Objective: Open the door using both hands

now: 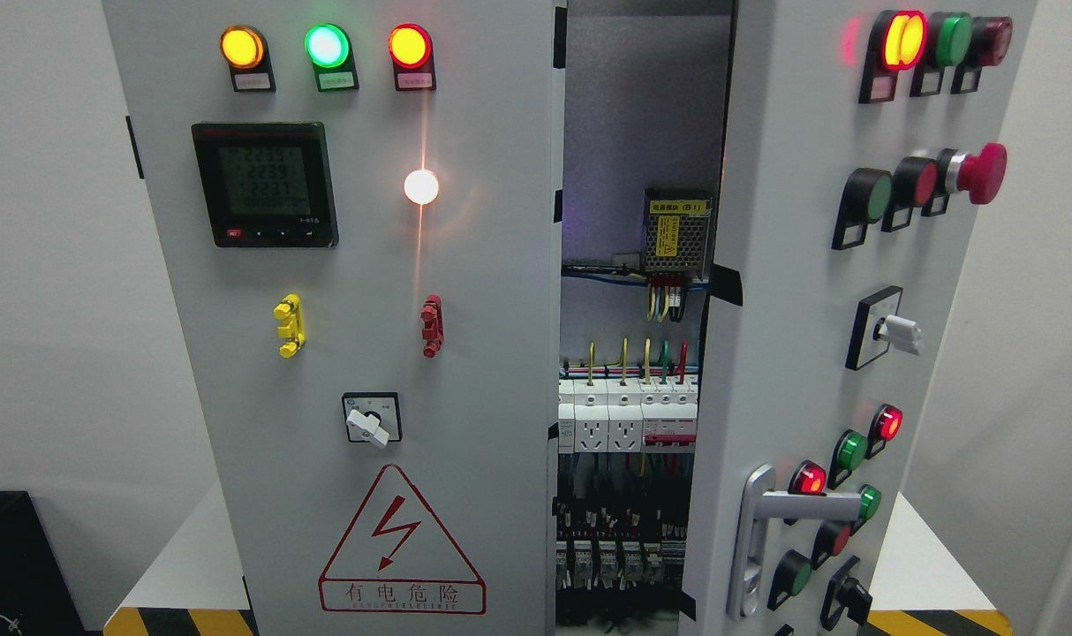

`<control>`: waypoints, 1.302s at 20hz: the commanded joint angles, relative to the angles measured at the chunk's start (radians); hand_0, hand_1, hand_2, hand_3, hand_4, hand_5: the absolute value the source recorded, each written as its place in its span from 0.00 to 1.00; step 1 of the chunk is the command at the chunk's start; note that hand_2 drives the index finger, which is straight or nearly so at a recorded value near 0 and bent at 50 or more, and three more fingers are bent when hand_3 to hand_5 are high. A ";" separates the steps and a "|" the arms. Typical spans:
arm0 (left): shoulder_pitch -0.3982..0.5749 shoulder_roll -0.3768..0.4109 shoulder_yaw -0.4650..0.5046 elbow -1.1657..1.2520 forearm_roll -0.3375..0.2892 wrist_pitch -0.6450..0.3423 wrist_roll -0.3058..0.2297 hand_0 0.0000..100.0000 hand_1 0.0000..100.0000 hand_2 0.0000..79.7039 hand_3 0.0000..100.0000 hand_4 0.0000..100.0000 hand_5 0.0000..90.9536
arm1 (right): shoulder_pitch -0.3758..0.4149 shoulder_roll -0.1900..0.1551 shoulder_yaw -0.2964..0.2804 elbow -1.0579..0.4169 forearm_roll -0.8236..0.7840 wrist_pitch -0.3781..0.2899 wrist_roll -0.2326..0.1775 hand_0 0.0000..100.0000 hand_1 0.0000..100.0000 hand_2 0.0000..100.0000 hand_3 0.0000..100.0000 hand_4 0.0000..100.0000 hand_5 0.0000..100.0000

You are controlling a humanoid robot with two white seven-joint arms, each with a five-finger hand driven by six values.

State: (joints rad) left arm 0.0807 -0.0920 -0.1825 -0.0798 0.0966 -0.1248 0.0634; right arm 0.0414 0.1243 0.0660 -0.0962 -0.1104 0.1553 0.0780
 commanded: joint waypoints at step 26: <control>0.203 0.064 -0.006 -0.454 0.000 -0.007 0.000 0.00 0.00 0.00 0.00 0.00 0.00 | 0.000 0.000 0.000 0.000 0.000 0.000 0.000 0.00 0.00 0.00 0.00 0.00 0.00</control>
State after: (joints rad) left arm 0.1858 -0.0713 -0.1831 -0.2306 0.0954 -0.1272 0.0625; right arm 0.0414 0.1243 0.0659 -0.0956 -0.1104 0.1553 0.0781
